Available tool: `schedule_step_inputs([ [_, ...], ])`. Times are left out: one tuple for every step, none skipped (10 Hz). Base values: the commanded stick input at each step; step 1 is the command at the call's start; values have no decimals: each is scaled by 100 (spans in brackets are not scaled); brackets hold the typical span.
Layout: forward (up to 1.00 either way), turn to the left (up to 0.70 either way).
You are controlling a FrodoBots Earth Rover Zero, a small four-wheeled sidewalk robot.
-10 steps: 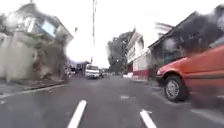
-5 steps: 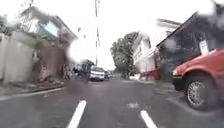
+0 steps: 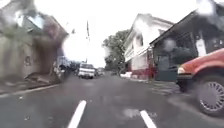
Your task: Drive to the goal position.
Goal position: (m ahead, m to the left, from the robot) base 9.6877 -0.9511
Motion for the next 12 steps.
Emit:
schedule_step_inputs([
  [100, 9],
  [100, 20],
  [100, 12],
  [100, 1],
  [100, 5],
  [100, 8],
  [100, 5],
  [100, 12],
  [100, 13],
  [100, 13],
  [100, 17],
  [100, 15],
])
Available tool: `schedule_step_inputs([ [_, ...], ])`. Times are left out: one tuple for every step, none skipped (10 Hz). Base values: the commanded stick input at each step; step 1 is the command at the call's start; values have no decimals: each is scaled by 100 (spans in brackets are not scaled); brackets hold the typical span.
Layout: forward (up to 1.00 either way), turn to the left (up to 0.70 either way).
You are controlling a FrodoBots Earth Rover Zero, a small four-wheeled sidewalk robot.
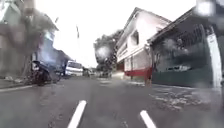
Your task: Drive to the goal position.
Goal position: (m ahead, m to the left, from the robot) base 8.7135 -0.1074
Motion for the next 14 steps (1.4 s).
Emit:
schedule_step_inputs([
  [100, 1],
  [100, -40],
  [100, -39],
  [100, -40],
  [100, -35],
  [100, 0],
  [100, 0],
  [100, 22],
  [100, 18],
  [100, 12],
  [100, 13],
  [100, 12],
  [100, 16],
  [100, -10],
])
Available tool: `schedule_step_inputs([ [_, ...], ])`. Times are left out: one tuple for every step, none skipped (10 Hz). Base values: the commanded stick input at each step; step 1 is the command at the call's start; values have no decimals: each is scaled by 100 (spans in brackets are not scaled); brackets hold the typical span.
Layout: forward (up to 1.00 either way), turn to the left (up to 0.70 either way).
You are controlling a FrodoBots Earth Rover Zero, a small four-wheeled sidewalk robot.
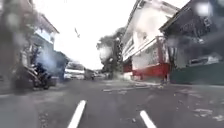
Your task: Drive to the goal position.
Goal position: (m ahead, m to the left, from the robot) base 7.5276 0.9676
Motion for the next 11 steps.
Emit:
schedule_step_inputs([
  [100, -34],
  [100, -40],
  [100, -40],
  [100, -40],
  [100, -40],
  [100, -40],
  [100, -38],
  [100, -34],
  [100, -2],
  [100, 19],
  [100, 15],
])
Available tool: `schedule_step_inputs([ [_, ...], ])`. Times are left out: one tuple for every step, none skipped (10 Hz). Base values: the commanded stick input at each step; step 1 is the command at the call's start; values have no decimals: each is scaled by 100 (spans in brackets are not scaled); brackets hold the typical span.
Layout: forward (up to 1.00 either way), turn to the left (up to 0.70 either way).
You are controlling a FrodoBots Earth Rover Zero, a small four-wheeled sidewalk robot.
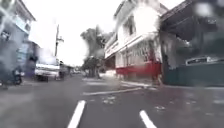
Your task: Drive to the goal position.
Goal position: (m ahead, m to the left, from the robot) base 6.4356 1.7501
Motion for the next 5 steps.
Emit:
schedule_step_inputs([
  [100, 8],
  [100, 9],
  [100, 2],
  [100, 18],
  [100, 6],
])
